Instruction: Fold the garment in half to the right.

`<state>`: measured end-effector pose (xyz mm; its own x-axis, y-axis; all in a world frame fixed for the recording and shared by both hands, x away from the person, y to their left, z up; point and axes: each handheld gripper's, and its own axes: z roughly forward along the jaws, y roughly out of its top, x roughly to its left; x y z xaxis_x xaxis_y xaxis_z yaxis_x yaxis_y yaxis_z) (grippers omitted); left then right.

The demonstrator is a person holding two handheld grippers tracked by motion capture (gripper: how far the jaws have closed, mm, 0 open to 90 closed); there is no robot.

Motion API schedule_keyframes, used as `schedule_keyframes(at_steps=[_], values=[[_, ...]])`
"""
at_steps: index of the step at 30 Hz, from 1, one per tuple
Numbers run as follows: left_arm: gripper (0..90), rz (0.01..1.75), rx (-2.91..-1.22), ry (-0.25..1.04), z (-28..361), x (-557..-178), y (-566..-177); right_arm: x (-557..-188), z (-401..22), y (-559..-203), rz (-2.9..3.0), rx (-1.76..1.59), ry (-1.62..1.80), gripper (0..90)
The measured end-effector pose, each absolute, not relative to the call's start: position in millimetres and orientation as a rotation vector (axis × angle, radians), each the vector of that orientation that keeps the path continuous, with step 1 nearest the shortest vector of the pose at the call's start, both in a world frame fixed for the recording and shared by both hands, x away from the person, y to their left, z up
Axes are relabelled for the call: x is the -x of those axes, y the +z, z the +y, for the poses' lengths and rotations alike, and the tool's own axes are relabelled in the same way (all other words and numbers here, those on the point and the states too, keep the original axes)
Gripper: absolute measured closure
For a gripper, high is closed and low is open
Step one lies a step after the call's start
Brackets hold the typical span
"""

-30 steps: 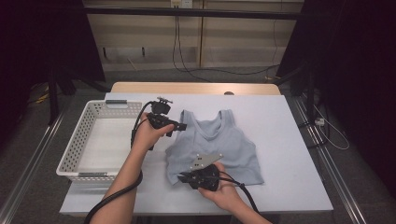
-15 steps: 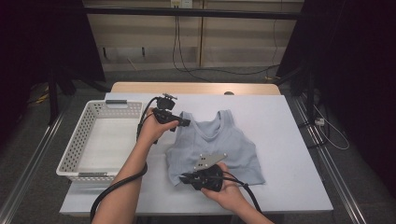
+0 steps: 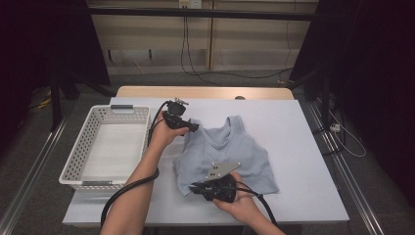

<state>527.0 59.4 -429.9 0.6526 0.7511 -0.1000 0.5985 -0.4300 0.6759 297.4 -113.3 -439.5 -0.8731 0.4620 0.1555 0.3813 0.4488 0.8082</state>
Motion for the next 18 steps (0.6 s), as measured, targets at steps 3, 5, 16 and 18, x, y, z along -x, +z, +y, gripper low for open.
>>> schedule_keyframes(at_steps=[3,5,16,18], values=[[12.9,1.048,-2.137,0.269,57.5,-529.0,-434.0,-297.9,-113.4,-439.2,2.6,-0.756,1.418,85.1],[14.9,1.049,-2.146,0.273,57.4,-530.1,-436.1,-298.5,-113.8,-439.3,2.602,-0.754,1.421,85.1],[26.6,1.085,-2.126,0.258,54.9,-533.8,-448.6,-298.3,-114.9,-436.8,2.594,-0.746,1.428,85.1],[33.5,1.089,-2.119,0.245,54.4,-534.2,-449.4,-298.3,-115.2,-436.6,2.594,-0.744,1.426,85.1]])
